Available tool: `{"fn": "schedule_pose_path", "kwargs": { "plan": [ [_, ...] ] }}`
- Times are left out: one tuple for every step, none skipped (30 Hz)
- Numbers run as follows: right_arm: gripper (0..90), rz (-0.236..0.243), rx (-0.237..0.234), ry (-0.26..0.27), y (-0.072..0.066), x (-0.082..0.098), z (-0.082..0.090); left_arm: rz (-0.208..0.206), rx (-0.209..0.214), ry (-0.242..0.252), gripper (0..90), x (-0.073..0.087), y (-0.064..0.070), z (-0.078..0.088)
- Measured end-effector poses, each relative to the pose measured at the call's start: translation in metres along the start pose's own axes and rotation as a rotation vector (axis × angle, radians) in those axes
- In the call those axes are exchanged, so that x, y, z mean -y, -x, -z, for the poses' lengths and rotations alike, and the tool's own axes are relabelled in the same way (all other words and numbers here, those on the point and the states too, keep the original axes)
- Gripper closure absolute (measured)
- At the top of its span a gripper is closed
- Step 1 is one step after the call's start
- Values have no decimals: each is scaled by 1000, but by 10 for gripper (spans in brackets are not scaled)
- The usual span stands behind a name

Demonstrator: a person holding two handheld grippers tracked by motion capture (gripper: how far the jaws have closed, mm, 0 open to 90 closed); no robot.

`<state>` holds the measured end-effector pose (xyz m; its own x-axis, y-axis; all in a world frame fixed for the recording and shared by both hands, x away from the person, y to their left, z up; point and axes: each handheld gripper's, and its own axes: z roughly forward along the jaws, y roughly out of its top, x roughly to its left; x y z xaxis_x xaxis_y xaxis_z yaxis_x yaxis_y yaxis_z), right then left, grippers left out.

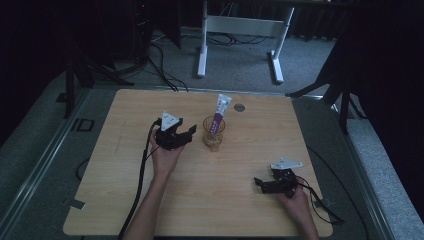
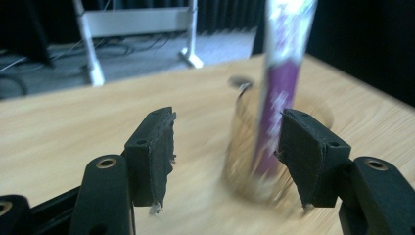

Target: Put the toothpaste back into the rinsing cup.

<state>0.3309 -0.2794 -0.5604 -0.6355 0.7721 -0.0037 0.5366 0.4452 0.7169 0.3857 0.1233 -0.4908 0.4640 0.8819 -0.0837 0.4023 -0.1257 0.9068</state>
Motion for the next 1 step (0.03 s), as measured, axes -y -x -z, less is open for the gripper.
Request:
{"fn": "schedule_pose_path", "kwargs": {
  "plan": [
    [126, 0, 0, 0, 0, 0, 0, 0, -10, -28, 381, 7, -3, 1]
  ]
}}
